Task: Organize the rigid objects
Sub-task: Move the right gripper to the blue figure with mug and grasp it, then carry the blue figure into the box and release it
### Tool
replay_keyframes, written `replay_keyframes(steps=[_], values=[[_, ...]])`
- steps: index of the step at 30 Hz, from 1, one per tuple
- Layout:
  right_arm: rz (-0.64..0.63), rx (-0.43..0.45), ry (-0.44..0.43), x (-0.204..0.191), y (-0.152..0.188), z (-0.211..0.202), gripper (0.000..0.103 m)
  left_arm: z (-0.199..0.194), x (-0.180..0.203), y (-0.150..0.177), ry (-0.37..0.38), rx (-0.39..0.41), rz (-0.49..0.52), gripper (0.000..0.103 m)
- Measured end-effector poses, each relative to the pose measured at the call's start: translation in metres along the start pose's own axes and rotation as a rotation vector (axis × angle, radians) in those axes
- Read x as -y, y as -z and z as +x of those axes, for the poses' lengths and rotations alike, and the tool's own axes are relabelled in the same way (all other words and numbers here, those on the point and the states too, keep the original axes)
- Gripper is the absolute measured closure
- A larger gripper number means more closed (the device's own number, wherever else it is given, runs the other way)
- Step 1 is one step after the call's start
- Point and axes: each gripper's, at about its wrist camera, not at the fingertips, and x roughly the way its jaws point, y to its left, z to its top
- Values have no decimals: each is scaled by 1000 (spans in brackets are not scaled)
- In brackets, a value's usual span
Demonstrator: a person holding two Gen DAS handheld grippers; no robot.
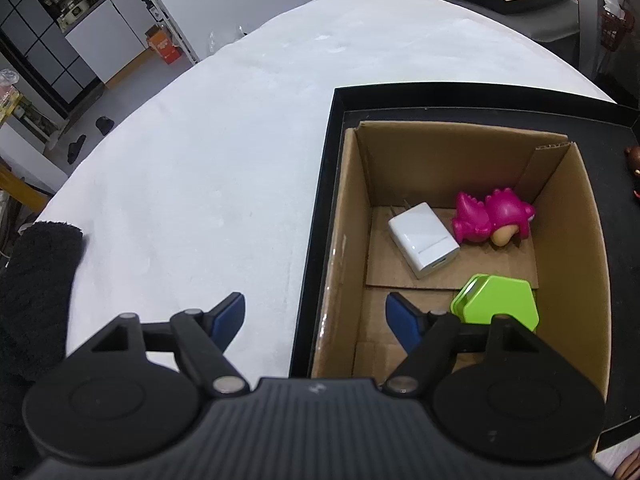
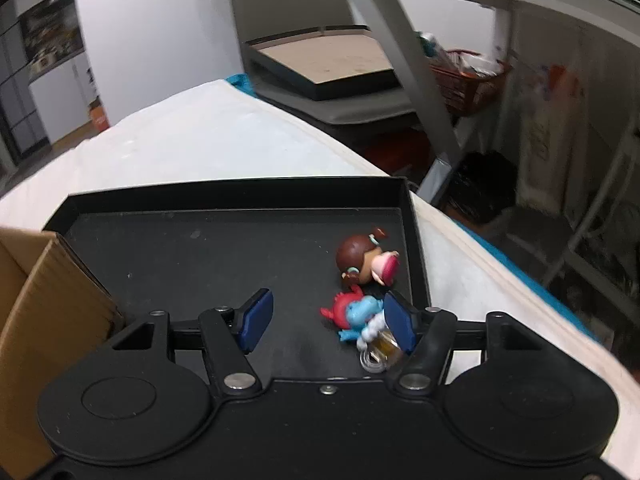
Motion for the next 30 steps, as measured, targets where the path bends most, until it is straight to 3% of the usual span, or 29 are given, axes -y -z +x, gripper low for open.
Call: replay_keyframes(steps=[6,10,21,30], values=[[-35,-34,50,1,1,16,45,-1,4,0,1,7,3,27],[-46,-111,62,5,5,23,65,-2,5,-1,5,4,9,27],[16,-174,34,8,13,11,67,-6,5,12,-1,11,-2,27],[71,-97,6,5,0,-17,67,-12,5,13,15,24,-13,27]])
